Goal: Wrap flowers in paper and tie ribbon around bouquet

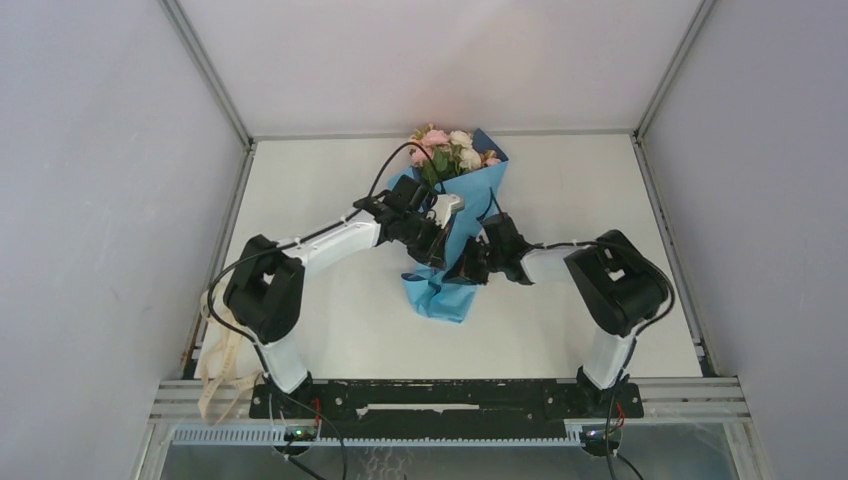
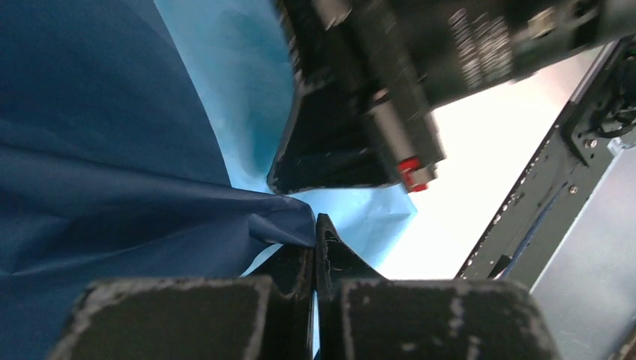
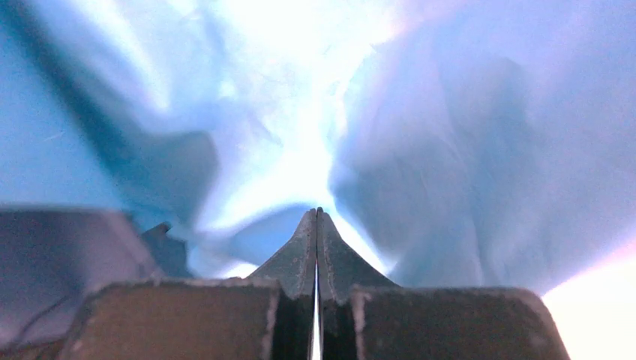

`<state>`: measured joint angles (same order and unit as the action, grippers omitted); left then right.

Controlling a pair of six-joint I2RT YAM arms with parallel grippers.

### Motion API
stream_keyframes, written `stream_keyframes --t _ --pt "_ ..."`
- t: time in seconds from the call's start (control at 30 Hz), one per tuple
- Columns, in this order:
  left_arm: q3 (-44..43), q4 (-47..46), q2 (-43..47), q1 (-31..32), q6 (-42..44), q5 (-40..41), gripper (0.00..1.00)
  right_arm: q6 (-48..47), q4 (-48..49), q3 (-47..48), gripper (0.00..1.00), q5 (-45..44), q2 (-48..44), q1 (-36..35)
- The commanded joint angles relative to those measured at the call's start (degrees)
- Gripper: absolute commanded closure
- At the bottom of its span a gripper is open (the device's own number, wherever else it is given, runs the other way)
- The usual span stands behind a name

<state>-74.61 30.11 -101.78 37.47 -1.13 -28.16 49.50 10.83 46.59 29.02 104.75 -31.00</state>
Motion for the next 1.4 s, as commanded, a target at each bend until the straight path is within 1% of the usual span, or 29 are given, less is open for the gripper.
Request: stream_keyframes --t 0.0,0.1,0.23,0.3,0.37,0.43,0.53,0.6,0.7,0.9,0.97,1.0,1.07,1.13,1.17,1.2,1.23,1.37 --pt "1.12 -2.26 0.26 0.52 5.56 -0.71 1.00 4.05 3.16 -2.20 0.99 -4.68 -9.51 1.89" --pt "2.18 -3.05 -0.51 0.89 7.09 -0.31 1.00 4.70 0.57 -3.83 0.96 -6.99 -14.44 3.06" --pt "2.62 -3.36 -1.47 1.84 8.63 -0.29 1.00 0.24 -9.11 -4.58 0.78 -13.62 -20.88 7.88" --pt "2.48 -3.26 -1.38 2.90 10.10 -0.22 1.00 -4.26 -10.55 -4.58 0.73 -14.94 -21.36 10.80" --pt "2.01 -2.69 -1.03 4.59 12.62 -0.22 1.00 -7.01 -8.50 -4.58 0.73 -11.02 -18.66 12.95" --pt "1.15 -1.72 -0.90 6.45 15.58 -0.39 1.00 -7.48 -4.69 -4.33 0.77 -5.94 -13.96 13.75" --pt "0.14 -0.64 -1.54 9.16 20.02 -0.83 1.00 -6.47 -0.43 -4.43 0.80 -3.58 -8.43 13.69" --pt "-0.01 0.03 -2.39 10.78 23.68 -0.35 1.00 -5.66 2.12 -5.27 0.80 -2.73 -6.96 14.21" --pt "0.51 1.03 -4.42 12.28 26.93 2.59 1.00 -6.68 2.52 -6.10 0.79 -1.71 -9.28 15.89" --pt "2.27 0.76 -5.52 12.58 29.71 5.30 1.00 -14.15 -2.33 -6.42 0.69 1.17 -18.66 21.58" --pt "2.15 0.75 -5.68 12.79 30.56 6.23 1.00 -16.32 -3.91 -6.15 0.62 1.25 -21.97 23.14" --pt "2.10 0.76 -5.82 12.90 30.92 6.42 1.00 -18.28 -4.75 -5.35 0.55 1.57 -23.75 23.50" --pt "1.89 0.86 -6.16 12.90 31.05 6.33 1.00 -20.52 -5.92 -2.85 0.39 4.64 -25.03 23.15" --pt "1.72 1.01 -6.45 12.96 31.08 6.19 1.00 -21.77 -6.53 0.51 0.25 7.24 -24.36 22.26" --pt "1.59 1.17 -6.58 12.99 31.09 6.19 1.00 -22.13 -6.79 2.38 0.13 7.84 -23.55 21.62" --pt "1.57 1.23 -6.59 12.98 31.19 6.27 1.00 -22.37 -7.06 4.16 0.09 7.90 -22.46 20.72" --pt "1.62 1.28 -6.53 12.98 31.19 6.36 1.00 -22.37 -7.65 6.00 0.08 7.76 -20.63 20.00" --pt "1.90 1.28 -6.33 13.06 31.16 6.60 1.00 -21.35 -8.10 12.90 0.08 8.30 -14.42 17.25"
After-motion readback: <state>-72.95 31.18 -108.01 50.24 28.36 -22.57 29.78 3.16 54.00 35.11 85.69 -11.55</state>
